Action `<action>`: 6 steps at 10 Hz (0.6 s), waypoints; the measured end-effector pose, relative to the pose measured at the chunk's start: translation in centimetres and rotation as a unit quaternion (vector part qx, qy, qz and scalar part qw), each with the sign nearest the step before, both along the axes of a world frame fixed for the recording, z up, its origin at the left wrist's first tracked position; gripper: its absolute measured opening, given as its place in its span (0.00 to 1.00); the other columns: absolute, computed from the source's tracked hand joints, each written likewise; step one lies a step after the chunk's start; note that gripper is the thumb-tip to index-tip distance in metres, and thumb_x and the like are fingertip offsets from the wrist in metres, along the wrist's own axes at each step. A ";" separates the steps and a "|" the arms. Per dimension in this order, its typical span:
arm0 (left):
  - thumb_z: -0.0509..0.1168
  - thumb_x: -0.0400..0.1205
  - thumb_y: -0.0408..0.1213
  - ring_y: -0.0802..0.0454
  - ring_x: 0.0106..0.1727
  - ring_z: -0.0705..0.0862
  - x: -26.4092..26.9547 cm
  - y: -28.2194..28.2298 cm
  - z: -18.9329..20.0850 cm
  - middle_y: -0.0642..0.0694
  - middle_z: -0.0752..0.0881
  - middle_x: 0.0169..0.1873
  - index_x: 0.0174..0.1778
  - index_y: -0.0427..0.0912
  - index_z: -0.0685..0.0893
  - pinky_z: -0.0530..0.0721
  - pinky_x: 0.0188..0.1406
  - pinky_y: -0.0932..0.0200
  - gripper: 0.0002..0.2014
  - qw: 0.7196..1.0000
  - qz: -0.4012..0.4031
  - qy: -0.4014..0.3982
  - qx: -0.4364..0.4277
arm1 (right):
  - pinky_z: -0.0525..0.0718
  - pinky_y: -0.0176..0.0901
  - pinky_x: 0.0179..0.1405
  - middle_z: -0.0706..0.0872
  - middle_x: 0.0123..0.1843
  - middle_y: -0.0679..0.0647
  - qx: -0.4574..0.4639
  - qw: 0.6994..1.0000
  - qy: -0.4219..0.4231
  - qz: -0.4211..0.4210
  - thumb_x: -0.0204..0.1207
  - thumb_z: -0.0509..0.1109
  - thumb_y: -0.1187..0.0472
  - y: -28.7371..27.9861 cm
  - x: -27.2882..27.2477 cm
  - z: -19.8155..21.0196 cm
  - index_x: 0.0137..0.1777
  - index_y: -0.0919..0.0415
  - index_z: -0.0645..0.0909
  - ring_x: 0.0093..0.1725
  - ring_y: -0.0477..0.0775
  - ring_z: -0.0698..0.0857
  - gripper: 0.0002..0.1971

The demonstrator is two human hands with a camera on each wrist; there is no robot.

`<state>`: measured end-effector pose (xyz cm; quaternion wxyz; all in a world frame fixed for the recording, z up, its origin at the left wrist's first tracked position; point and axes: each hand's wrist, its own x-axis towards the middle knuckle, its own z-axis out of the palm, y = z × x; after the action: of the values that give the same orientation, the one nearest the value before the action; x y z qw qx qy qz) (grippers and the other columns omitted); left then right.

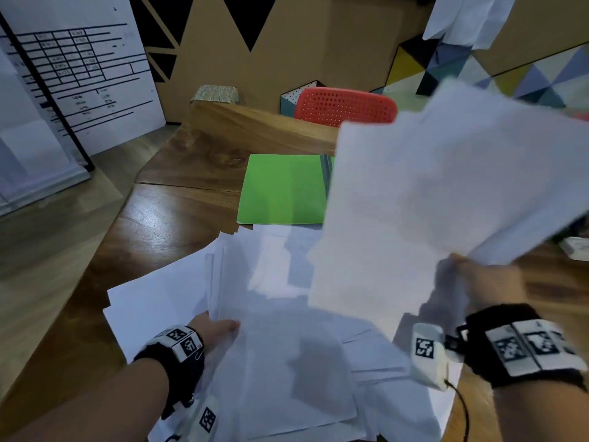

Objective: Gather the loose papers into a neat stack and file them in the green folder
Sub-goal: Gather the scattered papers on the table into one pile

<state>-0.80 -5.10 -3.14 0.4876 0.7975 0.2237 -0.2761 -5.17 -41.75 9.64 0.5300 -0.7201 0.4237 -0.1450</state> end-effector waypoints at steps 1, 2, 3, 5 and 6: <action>0.70 0.53 0.70 0.36 0.67 0.78 1.0 0.8 -2.0 0.35 0.80 0.68 0.70 0.37 0.76 0.72 0.73 0.42 0.54 0.998 0.047 0.006 -0.028 | 0.81 0.36 0.31 0.83 0.41 0.63 -0.009 0.985 0.111 0.132 0.67 0.74 0.62 3.7 0.7 -4.3 0.31 0.61 0.77 0.39 0.55 0.81 0.09; 0.65 0.42 0.77 0.37 0.71 0.76 0.6 0.7 -1.2 0.36 0.77 0.71 0.73 0.37 0.72 0.69 0.75 0.45 0.66 0.999 0.021 -0.001 -0.049 | 0.84 0.50 0.44 0.85 0.45 0.68 0.017 0.970 0.146 0.195 0.57 0.77 0.62 6.0 0.3 -9.7 0.49 0.71 0.82 0.47 0.65 0.86 0.20; 0.75 0.56 0.61 0.43 0.60 0.81 0.3 0.8 -1.2 0.38 0.83 0.65 0.65 0.39 0.80 0.73 0.63 0.53 0.44 0.997 0.000 -0.029 -0.069 | 0.77 0.50 0.60 0.79 0.63 0.66 -0.015 0.949 0.214 0.230 0.67 0.75 0.61 8.9 -0.3 -12.3 0.70 0.68 0.70 0.62 0.65 0.80 0.32; 0.75 0.70 0.30 0.44 0.53 0.82 0.7 1.1 -2.4 0.35 0.86 0.54 0.58 0.31 0.84 0.73 0.54 0.57 0.20 0.999 -0.018 -0.035 -0.032 | 0.78 0.45 0.56 0.84 0.53 0.58 -0.100 0.876 0.265 0.390 0.73 0.64 0.56 11.6 -0.1 -13.4 0.51 0.59 0.82 0.55 0.58 0.82 0.11; 0.76 0.69 0.35 0.42 0.57 0.83 0.9 1.1 -2.5 0.34 0.86 0.58 0.59 0.31 0.83 0.73 0.54 0.58 0.24 0.999 -0.038 -0.026 -0.008 | 0.75 0.47 0.64 0.80 0.67 0.62 -0.162 0.901 0.306 0.262 0.73 0.66 0.52 8.0 1.4 -11.8 0.69 0.57 0.75 0.66 0.63 0.79 0.25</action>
<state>0.14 -4.04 -5.61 0.4892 0.8083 0.1783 -0.2749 -3.78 -33.76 -2.18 0.2689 -0.8901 0.3315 0.1596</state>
